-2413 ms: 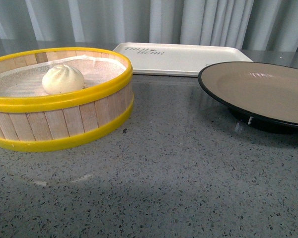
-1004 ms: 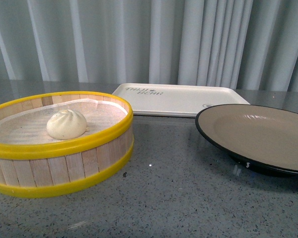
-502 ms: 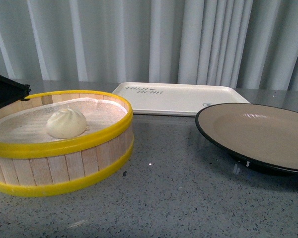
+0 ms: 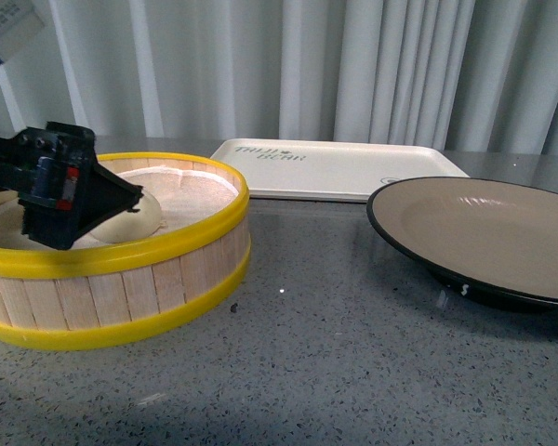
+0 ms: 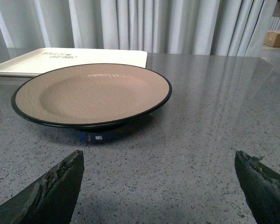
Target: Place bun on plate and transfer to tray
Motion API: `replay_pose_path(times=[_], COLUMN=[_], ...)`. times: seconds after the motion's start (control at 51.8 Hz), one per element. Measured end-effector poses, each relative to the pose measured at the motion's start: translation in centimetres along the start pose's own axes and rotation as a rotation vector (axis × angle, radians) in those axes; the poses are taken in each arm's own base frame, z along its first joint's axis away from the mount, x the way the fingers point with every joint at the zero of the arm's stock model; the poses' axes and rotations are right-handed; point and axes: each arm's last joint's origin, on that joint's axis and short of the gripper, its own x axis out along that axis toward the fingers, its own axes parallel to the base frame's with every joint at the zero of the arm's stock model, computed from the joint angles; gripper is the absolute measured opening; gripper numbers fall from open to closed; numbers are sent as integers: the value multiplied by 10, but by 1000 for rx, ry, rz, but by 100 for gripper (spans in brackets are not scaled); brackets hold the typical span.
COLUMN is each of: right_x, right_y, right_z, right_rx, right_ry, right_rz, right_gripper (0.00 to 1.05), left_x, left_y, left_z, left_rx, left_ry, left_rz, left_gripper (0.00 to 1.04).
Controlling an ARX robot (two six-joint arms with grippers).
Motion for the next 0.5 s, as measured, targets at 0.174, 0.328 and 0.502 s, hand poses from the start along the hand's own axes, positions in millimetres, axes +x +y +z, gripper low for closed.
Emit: replay_pose_path(times=[0.174,0.328,0.502], right_x=[0,0,0], right_y=[0,0,0], right_z=[0,0,0], right_rx=[0,0,0], right_ry=[0,0,0], right_rz=[0,0,0], right_gripper=[96,96,96], left_x=[11,16,24], left_y=[-5,-7,-9], left_z=[7,13,14], left_rx=[13,20,28], left_ry=[7,7,25], left_rz=[11,22,35], left_gripper=[98,98,98])
